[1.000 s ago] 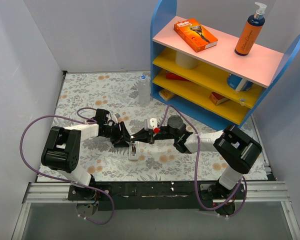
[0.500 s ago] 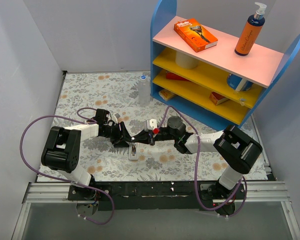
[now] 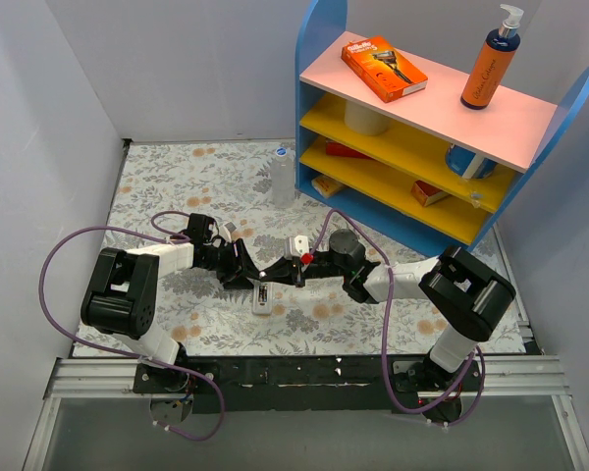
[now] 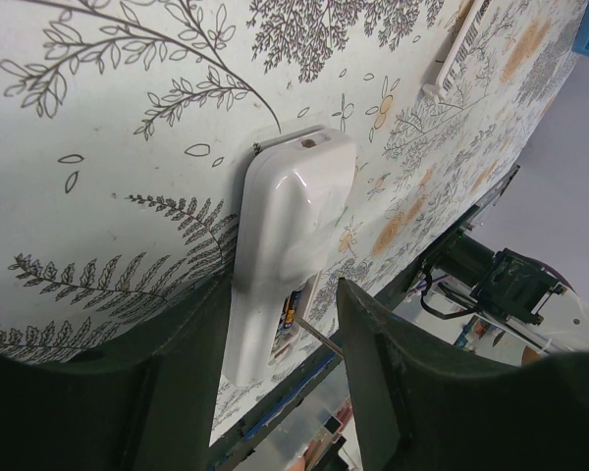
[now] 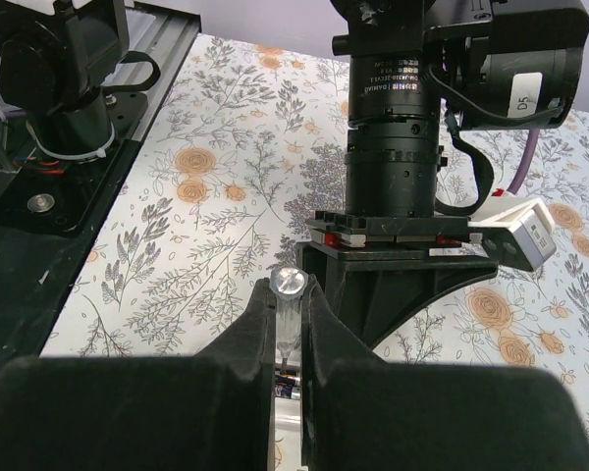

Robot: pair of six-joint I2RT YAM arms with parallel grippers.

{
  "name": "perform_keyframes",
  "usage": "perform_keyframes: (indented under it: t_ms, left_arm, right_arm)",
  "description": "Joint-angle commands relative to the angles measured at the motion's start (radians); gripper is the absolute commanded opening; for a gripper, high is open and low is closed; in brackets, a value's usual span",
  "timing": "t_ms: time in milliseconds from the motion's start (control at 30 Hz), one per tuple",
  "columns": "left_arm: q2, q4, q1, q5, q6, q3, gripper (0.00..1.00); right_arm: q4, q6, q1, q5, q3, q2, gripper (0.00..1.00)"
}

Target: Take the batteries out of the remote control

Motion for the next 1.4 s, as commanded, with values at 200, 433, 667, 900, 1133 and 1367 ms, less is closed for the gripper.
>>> perform_keyframes:
  t_ms: [200, 433, 667, 900, 1133, 1367]
  left_arm:
    - [-0.018, -0.002, 0.003, 0.004, 0.009, 0.01, 0.47]
    - [-0.02, -0.004, 0.003, 0.002, 0.009, 0.01, 0.47]
    - [-0.017, -0.004, 0.003, 0.002, 0.009, 0.011, 0.47]
    - [-0.011, -0.004, 0.003, 0.004, 0.009, 0.011, 0.47]
    - [-0.001, -0.004, 0.003, 0.004, 0.008, 0.01, 0.43]
    - [0.009, -0.01, 0.005, -0.001, 0.008, 0.01, 0.35]
  right_arm:
    - [0.009, -0.004, 0.001, 0.006, -0.005, -0.026, 0.01]
    - [0.009, -0.004, 0.001, 0.011, -0.01, -0.026, 0.01]
    - [0.015, -0.006, 0.003, 0.015, -0.016, -0.019, 0.01]
    - [0.01, -0.018, 0.001, 0.024, -0.022, -0.006, 0.01]
    - [-0.028, -0.043, 0.004, 0.029, -0.01, 0.02, 0.01]
    - [-0.042, -0.038, 0.007, 0.055, -0.033, 0.024, 0.01]
